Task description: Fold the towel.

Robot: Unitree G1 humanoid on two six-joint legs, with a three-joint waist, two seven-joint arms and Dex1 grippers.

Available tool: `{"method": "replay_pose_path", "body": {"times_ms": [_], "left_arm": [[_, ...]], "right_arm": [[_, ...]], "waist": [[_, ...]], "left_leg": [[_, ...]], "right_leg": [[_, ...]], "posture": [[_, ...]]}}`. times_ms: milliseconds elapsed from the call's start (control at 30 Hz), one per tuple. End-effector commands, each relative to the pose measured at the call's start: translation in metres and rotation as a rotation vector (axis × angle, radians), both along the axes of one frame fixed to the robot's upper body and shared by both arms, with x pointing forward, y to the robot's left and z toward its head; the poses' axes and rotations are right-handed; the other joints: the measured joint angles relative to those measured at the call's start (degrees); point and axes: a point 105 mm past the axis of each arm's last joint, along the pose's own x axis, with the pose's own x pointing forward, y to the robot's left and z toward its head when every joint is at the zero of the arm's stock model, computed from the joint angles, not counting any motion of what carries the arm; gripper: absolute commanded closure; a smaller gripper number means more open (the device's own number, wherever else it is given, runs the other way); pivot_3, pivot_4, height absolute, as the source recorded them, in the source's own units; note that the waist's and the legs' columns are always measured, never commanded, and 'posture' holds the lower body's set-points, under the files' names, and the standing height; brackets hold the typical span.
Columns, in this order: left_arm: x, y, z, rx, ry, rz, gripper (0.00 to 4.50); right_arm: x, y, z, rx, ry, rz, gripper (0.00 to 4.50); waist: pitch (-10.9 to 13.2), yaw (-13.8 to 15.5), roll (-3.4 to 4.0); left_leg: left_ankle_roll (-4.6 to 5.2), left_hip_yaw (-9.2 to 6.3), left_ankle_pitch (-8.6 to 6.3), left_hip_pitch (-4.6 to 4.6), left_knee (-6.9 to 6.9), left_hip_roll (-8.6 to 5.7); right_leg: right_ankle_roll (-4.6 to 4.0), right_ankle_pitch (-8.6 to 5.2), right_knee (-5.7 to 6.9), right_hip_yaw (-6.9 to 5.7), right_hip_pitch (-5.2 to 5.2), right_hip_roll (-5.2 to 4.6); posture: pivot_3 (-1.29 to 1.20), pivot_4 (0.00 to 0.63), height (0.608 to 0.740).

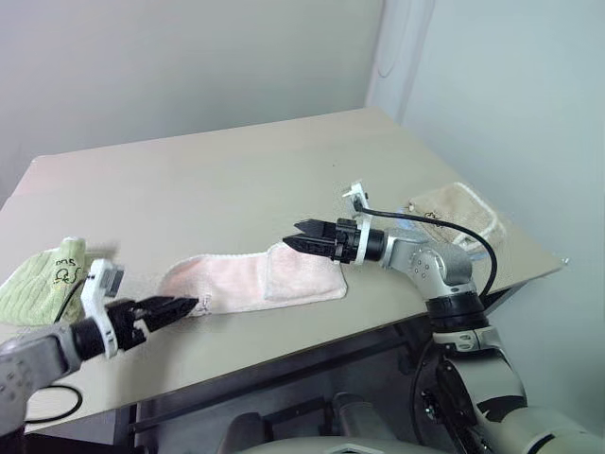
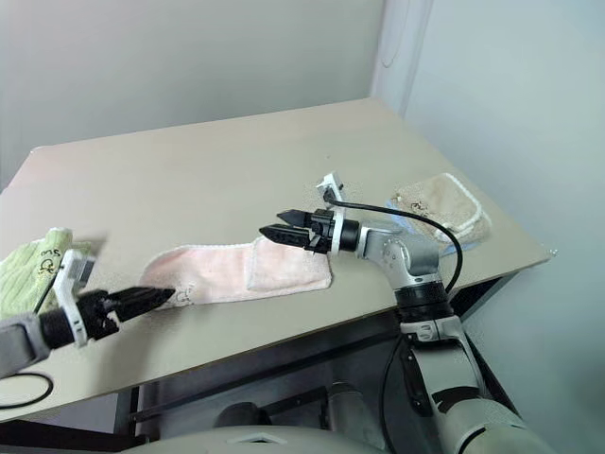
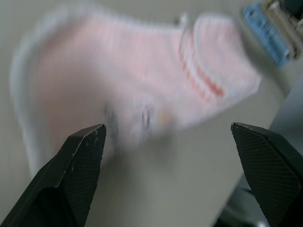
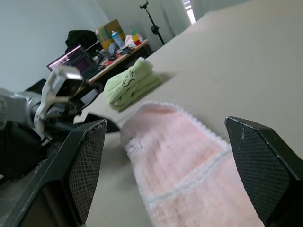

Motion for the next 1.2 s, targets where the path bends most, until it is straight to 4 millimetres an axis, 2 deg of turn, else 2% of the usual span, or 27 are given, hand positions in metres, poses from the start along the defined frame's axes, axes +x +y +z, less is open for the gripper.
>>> {"method": "replay_pose_path", "body": {"times_ms": [33, 67, 167, 300, 367, 500, 800, 900, 1200], "left_arm": [[-0.002, 0.013, 0.009, -0.019, 0.001, 0.074, 0.05], [-0.004, 0.015, 0.008, -0.033, 0.016, 0.088, 0.05], [-0.006, 0.028, 0.002, -0.089, 0.055, 0.175, 0.61], [-0.004, 0.031, -0.001, -0.154, 0.082, 0.231, 0.61], [-0.003, 0.033, -0.011, -0.152, 0.135, 0.26, 0.61], [0.007, 0.038, -0.015, -0.219, 0.152, 0.313, 0.61], [0.027, 0.019, -0.023, -0.274, 0.177, 0.298, 0.61], [0.026, 0.02, -0.026, -0.274, 0.188, 0.312, 0.61], [0.014, 0.041, -0.025, -0.301, 0.172, 0.405, 0.61]], "right_arm": [[-0.003, 0.008, 0.005, 0.019, -0.005, 0.015, 0.32], [-0.003, 0.01, 0.003, 0.018, 0.003, 0.012, 0.32], [-0.002, 0.013, -0.001, 0.011, 0.023, 0.001, 0.26], [-0.002, 0.012, -0.004, 0.009, 0.04, -0.016, 0.26], [0.0, 0.01, -0.005, 0.01, 0.058, -0.032, 0.26], [0.004, 0.005, -0.011, -0.009, 0.064, -0.067, 0.26], [0.011, 0.002, -0.012, -0.012, 0.06, -0.136, 0.26], [0.011, -0.001, -0.016, -0.033, 0.055, -0.151, 0.26], [0.011, -0.005, -0.02, -0.054, 0.046, -0.161, 0.26]], "waist": [[0.02, -0.13, -0.01], [0.04, -0.33, 0.01], [0.07, -0.65, 0.06], [0.02, -0.6, -0.04], [0.02, -0.41, -0.04], [0.01, -0.34, -0.06], [-0.03, -0.31, -0.13], [-0.04, -0.34, -0.13], [-0.03, -0.72, -0.12]], "left_leg": [[0.0, -0.01, 0.0, 0.0, 0.0, -0.02], [-0.01, -0.01, 0.0, 0.0, 0.0, -0.02], [-0.02, 0.0, -0.01, 0.01, -0.07, -0.02], [-0.01, 0.01, 0.0, 0.03, -0.37, -0.05], [-0.01, 0.01, 0.0, 0.07, -0.53, -0.08], [-0.01, 0.0, 0.01, 0.09, -0.68, -0.11], [-0.01, 0.01, 0.01, 0.12, -0.68, -0.13], [-0.01, 0.01, 0.01, 0.12, -0.69, -0.13], [-0.01, -0.01, 0.01, 0.18, -0.7, -0.11]], "right_leg": [[0.0, 0.0, -0.01, -0.01, 0.0, 0.0], [0.0, 0.0, -0.01, -0.02, -0.01, 0.0], [0.0, 0.0, -0.02, -0.03, -0.04, 0.01], [-0.13, -0.08, -0.08, -0.04, -0.12, 0.03], [-0.2, -0.15, -0.09, -0.05, -0.12, 0.03], [-0.28, -0.24, -0.07, -0.08, -0.16, 0.05], [-0.3, -0.25, -0.05, -0.1, -0.12, 0.05], [-0.3, -0.25, -0.05, -0.1, -0.12, 0.07], [-0.31, -0.26, -0.03, -0.09, -0.12, 0.09]], "posture": [[0.0, 0.0, 0.74], [0.0, 0.0, 0.74], [0.0, 0.0, 0.74], [0.0, 0.0, 0.74], [0.0, 0.0, 0.74], [0.0, 0.0, 0.74], [0.0, 0.0, 0.74], [0.0, 0.0, 0.74], [0.0, 0.0, 0.74]]}}
